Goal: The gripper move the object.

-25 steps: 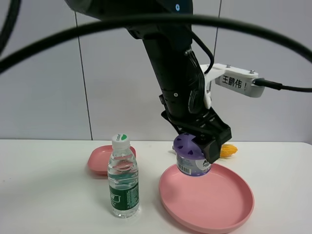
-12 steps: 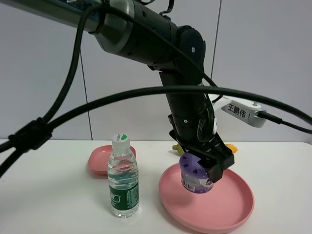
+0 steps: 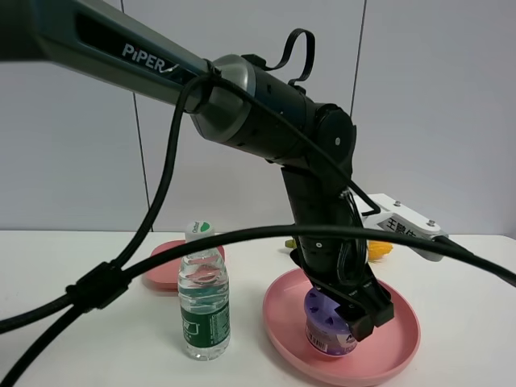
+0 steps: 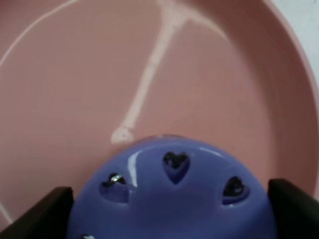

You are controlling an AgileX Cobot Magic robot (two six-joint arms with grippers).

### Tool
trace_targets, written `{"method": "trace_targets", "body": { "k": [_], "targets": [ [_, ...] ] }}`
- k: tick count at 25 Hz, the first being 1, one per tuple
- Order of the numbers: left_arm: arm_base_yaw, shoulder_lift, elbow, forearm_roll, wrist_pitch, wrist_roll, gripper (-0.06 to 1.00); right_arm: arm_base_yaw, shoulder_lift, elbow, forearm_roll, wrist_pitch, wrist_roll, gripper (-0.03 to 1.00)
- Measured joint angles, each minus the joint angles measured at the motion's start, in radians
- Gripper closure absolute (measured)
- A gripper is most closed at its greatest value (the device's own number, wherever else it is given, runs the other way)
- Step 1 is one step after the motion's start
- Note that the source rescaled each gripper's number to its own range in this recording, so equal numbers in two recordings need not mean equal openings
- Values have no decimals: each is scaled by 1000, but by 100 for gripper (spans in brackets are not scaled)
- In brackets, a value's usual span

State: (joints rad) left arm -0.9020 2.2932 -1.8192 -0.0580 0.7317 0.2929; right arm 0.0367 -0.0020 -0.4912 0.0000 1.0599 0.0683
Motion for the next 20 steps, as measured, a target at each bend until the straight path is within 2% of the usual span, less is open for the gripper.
{"method": "trace_targets", "body": {
  "k": [10,11,12,14,15,17,20],
  "targets": [
    [0,1,0,0,-30,1,93,0,0,0,0,0,0,-3],
    [0,1,0,0,-34,1,89,0,0,0,0,0,0,-3],
    [0,1,0,0,-42,1,72,0,0,0,0,0,0,-3],
    [0,1,0,0,-64,0,25,0,0,0,0,0,0,-3],
    [0,1,-1,0,-71,0,12,0,0,0,0,0,0,-3],
    [0,1,-1,0,-74,-1,0,0,0,0,0,0,0,-3],
    [0,1,-1,0,-71,-1,-2,0,0,0,0,0,0,-3]
  ]
}}
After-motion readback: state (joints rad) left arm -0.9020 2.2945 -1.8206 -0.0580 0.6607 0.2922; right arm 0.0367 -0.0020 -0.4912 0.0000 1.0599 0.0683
